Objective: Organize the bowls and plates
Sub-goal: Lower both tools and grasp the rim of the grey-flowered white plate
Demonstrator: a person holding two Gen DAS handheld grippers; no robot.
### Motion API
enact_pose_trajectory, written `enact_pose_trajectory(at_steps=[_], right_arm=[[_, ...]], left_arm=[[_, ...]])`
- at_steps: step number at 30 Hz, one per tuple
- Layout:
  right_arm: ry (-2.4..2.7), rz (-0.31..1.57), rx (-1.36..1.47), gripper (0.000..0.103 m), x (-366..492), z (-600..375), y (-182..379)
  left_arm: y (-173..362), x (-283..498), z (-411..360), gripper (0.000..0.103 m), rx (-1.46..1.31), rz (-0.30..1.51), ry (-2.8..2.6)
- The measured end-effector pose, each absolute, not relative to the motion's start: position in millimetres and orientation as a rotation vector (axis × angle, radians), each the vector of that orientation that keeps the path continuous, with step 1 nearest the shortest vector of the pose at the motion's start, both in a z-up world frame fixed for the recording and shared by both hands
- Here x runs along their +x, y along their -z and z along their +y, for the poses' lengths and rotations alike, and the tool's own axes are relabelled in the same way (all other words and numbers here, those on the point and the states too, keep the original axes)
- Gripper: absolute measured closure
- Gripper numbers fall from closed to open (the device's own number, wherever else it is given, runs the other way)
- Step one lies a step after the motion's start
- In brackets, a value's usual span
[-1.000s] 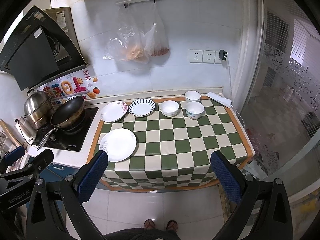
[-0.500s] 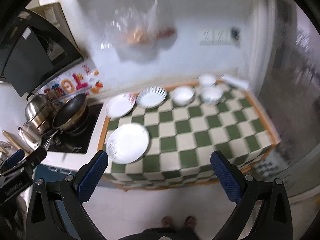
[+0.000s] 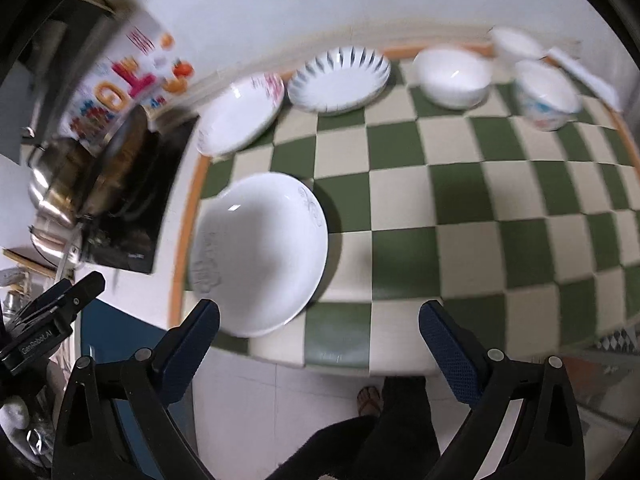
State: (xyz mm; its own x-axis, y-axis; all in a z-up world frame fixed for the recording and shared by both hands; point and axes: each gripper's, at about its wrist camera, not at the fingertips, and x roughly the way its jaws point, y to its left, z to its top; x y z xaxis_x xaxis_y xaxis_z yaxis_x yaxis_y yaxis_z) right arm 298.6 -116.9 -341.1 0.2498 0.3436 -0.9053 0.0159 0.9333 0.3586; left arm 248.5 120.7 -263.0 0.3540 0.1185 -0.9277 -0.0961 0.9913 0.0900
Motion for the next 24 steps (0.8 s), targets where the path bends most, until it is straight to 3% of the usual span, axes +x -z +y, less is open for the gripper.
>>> enact_pose_trajectory(at_steps=[4, 8, 10, 12, 13, 15, 16, 18, 24], right_arm=[[-0.276, 1.435, 0.356, 0.011, 344.0, -109.2, 400.5], [-0.347, 1.512, 0.373, 0.024, 378.0, -97.4, 444.3], [-0.388, 1.526, 0.379, 0.033, 391.4, -92.3, 458.3], [-0.411, 1.543, 0.382, 0.039, 398.3, -87.2, 466.9], [-0.419, 1.551, 0.384, 0.046, 398.3, -85.0, 467.8], [-0.464, 1.578, 0.396, 0.065, 400.3, -78.2, 474.6], [-0.479, 1.589, 0.4, 0.075, 402.0, -75.3, 478.1], [-0.479, 1.593, 0.386, 0.083, 401.3, -72.0, 478.9], [-0.495, 1.561, 0.369, 0.089, 405.4, -70.5, 479.1]], left_arm=[[313.1, 282.5, 128.3, 0.007, -0.044, 1.288, -0.123], [358.7, 307.9, 139.7, 0.028, -0.123, 1.4, -0.117], [375.0, 315.9, 145.5, 0.03, -0.167, 1.435, -0.105], [389.1, 322.1, 149.2, 0.042, -0.199, 1.467, -0.092], [394.8, 324.4, 149.7, 0.046, -0.215, 1.483, -0.08], [406.7, 327.0, 151.8, 0.066, -0.278, 1.519, -0.039], [408.3, 327.5, 152.8, 0.066, -0.308, 1.515, -0.024], [407.6, 329.1, 150.6, 0.07, -0.298, 1.497, -0.011], [407.1, 326.3, 148.3, 0.07, -0.298, 1.472, -0.017]])
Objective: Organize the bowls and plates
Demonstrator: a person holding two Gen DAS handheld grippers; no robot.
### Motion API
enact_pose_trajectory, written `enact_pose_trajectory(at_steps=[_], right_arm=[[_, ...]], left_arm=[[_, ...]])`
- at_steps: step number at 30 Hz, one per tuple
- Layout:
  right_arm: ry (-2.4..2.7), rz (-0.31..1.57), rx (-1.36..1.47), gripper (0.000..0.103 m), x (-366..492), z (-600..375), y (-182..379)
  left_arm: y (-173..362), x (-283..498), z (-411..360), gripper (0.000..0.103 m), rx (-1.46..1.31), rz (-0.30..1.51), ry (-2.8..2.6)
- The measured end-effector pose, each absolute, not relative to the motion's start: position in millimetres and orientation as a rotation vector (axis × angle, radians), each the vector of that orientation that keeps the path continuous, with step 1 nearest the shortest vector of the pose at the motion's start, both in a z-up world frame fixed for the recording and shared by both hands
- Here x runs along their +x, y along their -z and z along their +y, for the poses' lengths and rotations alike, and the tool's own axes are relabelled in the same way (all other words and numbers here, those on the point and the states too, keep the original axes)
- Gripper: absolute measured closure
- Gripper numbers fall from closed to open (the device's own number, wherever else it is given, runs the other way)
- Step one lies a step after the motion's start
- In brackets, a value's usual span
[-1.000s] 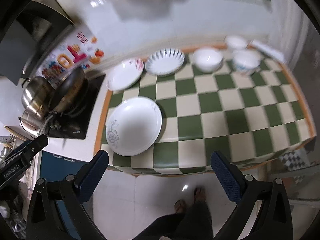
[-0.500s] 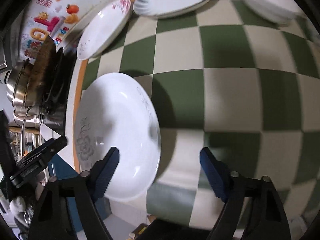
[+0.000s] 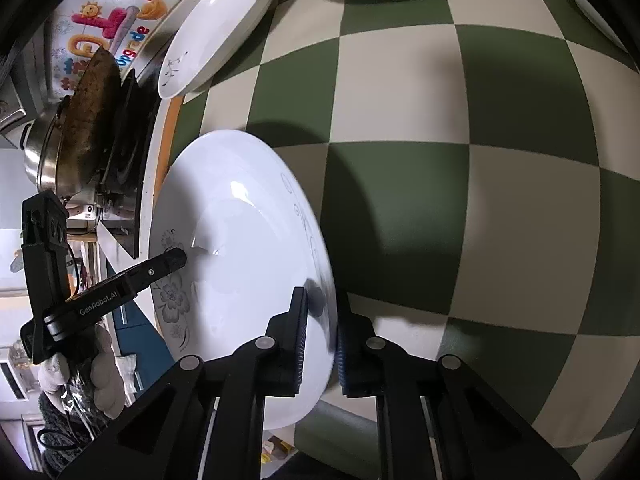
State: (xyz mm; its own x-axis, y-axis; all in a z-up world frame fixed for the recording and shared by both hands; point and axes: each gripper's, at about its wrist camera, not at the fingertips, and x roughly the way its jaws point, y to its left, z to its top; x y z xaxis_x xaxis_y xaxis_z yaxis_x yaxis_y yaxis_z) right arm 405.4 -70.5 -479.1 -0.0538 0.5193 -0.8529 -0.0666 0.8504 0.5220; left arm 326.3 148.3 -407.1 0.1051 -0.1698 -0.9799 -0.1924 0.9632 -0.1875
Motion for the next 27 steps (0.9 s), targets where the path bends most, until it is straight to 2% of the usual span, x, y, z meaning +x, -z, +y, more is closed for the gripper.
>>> enact_pose_trajectory(at_steps=[17, 27], right_arm=[[-0.385, 1.472, 0.447, 0.088, 386.8, -201.0, 434.3], [-0.302, 1.479, 0.523, 0.088, 380.8, -258.6, 453.9]], left_arm=[[374.9, 347.5, 41.6, 0.07, -0.169, 1.443, 0.132], [391.1, 367.4, -2.5, 0.07, -0.101, 1.486, 0.187]])
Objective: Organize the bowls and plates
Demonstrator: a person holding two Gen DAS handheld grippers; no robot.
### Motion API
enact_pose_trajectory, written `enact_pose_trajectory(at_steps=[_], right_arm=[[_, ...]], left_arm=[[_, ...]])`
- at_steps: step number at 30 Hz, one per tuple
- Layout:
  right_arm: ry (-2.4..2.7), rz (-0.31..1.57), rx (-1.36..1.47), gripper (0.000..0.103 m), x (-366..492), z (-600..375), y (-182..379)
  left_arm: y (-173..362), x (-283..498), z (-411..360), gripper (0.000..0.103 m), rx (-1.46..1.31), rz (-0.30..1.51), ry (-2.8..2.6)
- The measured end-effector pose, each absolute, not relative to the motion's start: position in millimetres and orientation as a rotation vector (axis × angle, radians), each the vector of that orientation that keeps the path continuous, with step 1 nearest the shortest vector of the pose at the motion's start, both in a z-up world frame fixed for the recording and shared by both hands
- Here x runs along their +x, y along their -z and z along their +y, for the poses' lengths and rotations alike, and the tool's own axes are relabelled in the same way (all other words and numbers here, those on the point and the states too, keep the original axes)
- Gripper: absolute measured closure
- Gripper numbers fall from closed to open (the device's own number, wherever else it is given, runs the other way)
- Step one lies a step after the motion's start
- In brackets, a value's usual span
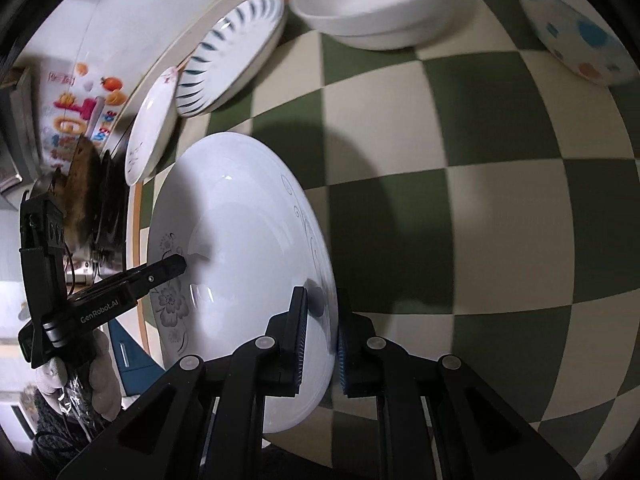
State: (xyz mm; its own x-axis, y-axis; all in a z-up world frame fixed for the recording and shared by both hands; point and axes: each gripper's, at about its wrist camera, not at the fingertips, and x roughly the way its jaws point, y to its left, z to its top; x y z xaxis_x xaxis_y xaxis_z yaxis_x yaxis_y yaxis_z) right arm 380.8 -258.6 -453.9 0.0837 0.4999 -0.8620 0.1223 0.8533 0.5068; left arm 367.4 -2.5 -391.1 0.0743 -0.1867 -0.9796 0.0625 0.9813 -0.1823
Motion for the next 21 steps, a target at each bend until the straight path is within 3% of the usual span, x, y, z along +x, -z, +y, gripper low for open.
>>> enact_pose_trajectory(at_steps=[21], right_arm=[[-0.234, 1.521, 0.545, 0.086, 387.6, -242.5, 465.4]], left_arm=[[406.2, 374.6, -14.0, 0.067, -0.049, 1.523, 0.218]])
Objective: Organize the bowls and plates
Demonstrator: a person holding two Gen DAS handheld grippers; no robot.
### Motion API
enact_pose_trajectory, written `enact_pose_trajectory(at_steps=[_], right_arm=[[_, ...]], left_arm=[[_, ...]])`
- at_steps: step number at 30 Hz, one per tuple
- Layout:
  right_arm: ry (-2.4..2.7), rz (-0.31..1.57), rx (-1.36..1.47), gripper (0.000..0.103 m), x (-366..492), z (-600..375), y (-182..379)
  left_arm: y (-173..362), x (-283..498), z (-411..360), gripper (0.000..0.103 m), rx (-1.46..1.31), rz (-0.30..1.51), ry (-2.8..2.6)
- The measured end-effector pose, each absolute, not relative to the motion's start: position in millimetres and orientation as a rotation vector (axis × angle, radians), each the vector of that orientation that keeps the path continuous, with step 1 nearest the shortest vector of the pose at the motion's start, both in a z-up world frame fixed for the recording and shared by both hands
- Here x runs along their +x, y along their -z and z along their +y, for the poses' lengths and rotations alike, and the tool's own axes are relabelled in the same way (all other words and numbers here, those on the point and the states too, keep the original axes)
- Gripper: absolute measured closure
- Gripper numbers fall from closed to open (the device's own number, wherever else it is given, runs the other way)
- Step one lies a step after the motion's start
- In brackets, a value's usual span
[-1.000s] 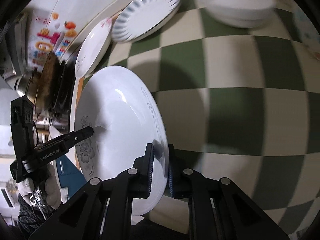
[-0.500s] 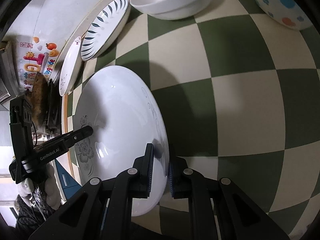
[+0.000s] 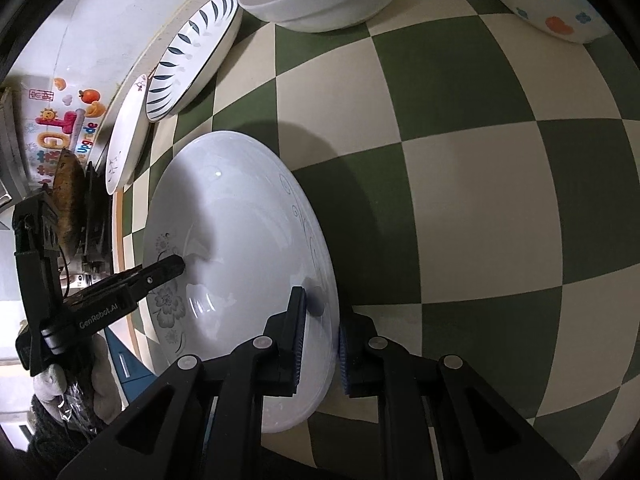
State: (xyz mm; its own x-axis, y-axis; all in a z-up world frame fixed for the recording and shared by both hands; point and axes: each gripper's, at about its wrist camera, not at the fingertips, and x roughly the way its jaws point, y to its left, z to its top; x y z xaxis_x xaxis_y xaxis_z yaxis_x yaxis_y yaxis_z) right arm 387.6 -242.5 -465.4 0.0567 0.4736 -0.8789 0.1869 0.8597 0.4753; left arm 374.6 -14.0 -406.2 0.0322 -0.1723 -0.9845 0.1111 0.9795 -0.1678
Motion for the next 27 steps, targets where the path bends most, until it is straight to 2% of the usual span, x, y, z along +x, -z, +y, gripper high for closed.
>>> enact_pose_trajectory(at_steps=[2, 6, 9, 10, 12, 20, 27], right_arm=[[-0.205, 1.537, 0.544, 0.086, 388.4, -245.6, 459.2], [-0.134, 1.446, 0.533, 0.086, 388.3, -253.6, 405.9], [-0.188, 1.354, 0.474, 0.074, 413.9, -223.9, 351.9], [-0.222, 1.33, 0.453, 0.066, 428.4, -207.9, 339.7], [-0.31, 1.297, 0.422, 0.062, 466.1, -172.2, 327.1], [-0.515, 1.302, 0.192, 0.062, 641.1, -22.6, 367.7], [-0.538, 1.373, 0.023, 0.062, 722.6, 53.1, 418.7]], left_arm=[[398.2, 374.5, -5.4, 0.067, -0.079, 1.521, 0.238], [349.4, 379.9, 34.6, 0.067, -0.135, 1.408, 0.212], [320.5, 394.5, 75.2, 0.065, -0.197, 1.322, 0.147], [318.2, 399.6, 83.8, 0.065, -0.222, 1.307, 0.12], [313.8, 417.3, 115.4, 0.065, -0.284, 1.292, 0.078], [350.0, 475.0, 194.4, 0.065, -0.394, 1.307, -0.114], [378.7, 486.9, 225.1, 0.065, -0.467, 1.359, -0.143]])
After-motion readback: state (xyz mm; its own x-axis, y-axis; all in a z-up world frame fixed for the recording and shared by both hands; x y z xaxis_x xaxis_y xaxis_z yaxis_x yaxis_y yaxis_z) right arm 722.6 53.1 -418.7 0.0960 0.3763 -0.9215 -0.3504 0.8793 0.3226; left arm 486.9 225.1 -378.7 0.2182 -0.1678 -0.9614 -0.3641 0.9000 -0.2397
